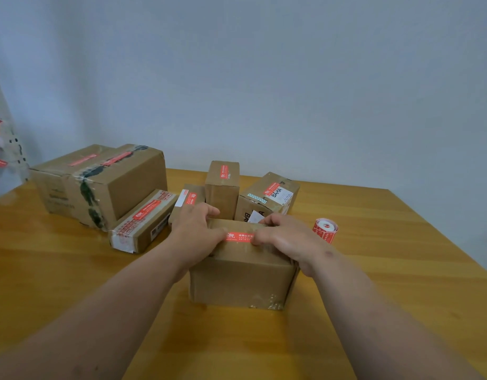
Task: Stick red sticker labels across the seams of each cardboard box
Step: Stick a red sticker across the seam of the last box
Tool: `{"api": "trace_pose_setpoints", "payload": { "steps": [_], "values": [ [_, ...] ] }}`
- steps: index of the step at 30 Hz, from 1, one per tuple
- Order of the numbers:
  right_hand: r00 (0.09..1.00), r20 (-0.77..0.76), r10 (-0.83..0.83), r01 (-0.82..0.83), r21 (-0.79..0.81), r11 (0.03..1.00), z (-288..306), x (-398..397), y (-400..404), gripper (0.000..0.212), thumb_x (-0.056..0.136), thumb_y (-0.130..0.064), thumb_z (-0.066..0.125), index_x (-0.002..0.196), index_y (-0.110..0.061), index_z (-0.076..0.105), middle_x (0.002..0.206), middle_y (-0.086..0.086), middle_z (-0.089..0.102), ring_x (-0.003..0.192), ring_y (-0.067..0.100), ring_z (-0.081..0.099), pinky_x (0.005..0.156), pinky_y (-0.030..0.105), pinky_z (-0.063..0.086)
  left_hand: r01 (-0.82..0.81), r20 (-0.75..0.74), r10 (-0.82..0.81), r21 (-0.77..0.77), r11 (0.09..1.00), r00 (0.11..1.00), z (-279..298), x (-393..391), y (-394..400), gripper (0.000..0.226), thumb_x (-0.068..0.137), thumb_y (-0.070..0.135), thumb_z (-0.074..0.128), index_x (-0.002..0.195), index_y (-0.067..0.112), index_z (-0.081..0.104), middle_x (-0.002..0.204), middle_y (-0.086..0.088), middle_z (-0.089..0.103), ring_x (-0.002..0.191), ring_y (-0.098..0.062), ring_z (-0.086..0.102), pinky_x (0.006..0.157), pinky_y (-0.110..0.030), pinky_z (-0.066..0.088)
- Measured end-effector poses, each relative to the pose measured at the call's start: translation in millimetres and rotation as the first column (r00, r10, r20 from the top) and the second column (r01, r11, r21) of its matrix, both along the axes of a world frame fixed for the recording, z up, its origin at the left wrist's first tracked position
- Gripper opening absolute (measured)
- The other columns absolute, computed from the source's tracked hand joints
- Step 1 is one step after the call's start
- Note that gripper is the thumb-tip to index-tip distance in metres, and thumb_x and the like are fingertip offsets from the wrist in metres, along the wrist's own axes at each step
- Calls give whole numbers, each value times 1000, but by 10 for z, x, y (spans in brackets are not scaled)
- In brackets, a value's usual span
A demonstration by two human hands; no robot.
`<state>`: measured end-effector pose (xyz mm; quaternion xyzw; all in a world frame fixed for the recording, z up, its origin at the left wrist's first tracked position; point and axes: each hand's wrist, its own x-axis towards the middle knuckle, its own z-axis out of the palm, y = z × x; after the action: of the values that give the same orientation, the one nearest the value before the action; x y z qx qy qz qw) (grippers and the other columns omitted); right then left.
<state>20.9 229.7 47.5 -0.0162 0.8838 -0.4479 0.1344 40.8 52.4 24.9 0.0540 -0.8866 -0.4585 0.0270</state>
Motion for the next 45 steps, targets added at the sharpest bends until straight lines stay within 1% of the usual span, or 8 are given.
{"api": "trace_pose_setpoints", "payload": {
  "steps": [5,11,17,22,26,30,36,45],
  "values": [
    [1000,-16,10,-10,-4,1000,-4,23,5,35,77,-34,75,108,-22,63,108,1,62,92,15,60,64,25,44,-8,-8,8,-43,999,1000,-17,11,8,52,83,37,73,128,30,47,124,7,33,121,-19,39,103,-42,43],
    [1000,19,-21,22,-65,998,12,22,39,20,91,-25,60,110,-24,65,103,-1,66,94,15,61,76,28,48,-23,-25,26,99,995,999,-14,-13,11,32,94,18,61,124,26,53,125,-1,46,111,-18,49,66,-18,42],
    [1000,21,-22,24,-82,996,18,33,52,25,96,-15,52,116,-23,64,104,-3,65,96,15,62,82,29,52,-46,-66,51,74,996,997,-27,-10,25,28,94,21,61,121,25,54,122,0,49,110,-16,50,66,-16,42],
    [1000,10,26,-25,-74,997,-3,43,84,30,88,-24,65,118,-25,62,98,0,67,90,15,63,80,31,53,-14,-61,16,33,999,998,-38,5,-3,38,88,30,70,121,28,52,119,6,40,109,-14,45,80,-25,43],
    [997,66,36,-29,-113,993,-28,3,125,42,87,-14,63,127,-25,59,113,4,65,105,22,63,98,44,51,14,-22,-11,120,993,1000,-10,16,-22,37,90,20,67,123,26,52,123,2,41,110,-17,47,74,-22,46],
    [996,84,12,2,-156,988,-36,-2,138,48,84,-8,57,126,-29,60,117,3,60,107,24,60,100,47,50,13,-16,-11,172,985,1000,5,17,-11,32,95,12,57,124,24,52,123,-1,44,106,-18,50,63,-18,40],
    [999,28,25,-21,-131,991,-39,13,118,35,90,-24,60,125,-29,60,110,-4,64,103,19,62,99,42,50,17,-43,-11,138,990,999,-17,45,-7,31,94,20,60,124,26,51,124,3,41,112,-17,46,73,-20,44],
    [999,39,36,-30,-128,991,-74,-19,167,52,84,-8,54,130,-31,59,127,0,53,113,22,54,103,45,46,69,32,-77,203,977,997,23,65,-59,41,93,10,58,129,29,47,123,1,40,105,-15,48,68,-20,43]
  ]
}}
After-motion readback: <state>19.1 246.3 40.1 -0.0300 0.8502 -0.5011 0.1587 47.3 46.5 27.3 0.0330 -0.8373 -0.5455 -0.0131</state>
